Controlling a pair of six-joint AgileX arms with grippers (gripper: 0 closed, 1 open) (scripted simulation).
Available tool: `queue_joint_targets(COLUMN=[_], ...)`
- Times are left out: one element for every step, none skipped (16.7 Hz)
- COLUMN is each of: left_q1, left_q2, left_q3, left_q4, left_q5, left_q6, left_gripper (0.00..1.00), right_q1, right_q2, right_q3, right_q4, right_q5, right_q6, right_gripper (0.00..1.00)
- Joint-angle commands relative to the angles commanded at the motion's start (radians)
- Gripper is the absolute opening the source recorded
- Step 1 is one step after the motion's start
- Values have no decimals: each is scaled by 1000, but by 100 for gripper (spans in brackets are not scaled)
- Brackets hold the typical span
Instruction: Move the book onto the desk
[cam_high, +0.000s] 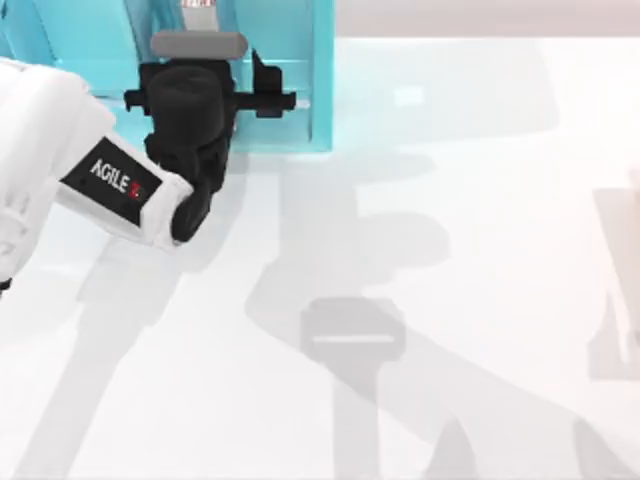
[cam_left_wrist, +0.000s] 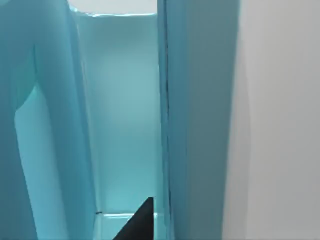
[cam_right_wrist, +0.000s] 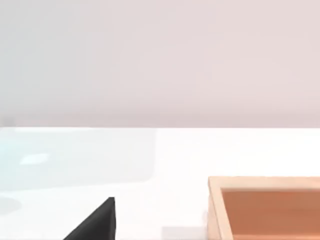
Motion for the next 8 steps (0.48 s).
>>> queue_joint_targets(left_q1=[0,0,0,0,0,0,0,0], left_q2=[0,0,0,0,0,0,0,0], left_q3=[0,0,0,0,0,0,0,0], left_q4=[0,0,0,0,0,0,0,0], left_q5=[0,0,0,0,0,0,0,0], left_q6=[0,0,0,0,0,0,0,0], left_gripper=[55,47,40,32,25,17,10,2], right_q1=[0,0,0,0,0,0,0,0], right_q2=[0,0,0,0,0,0,0,0], right_q3=[0,0,0,0,0,0,0,0], right_q4=[0,0,0,0,0,0,0,0], right_q5=[0,0,0,0,0,0,0,0], right_q6=[0,0,0,0,0,0,0,0], right_gripper=[100,100,100,100,100,100,100,100])
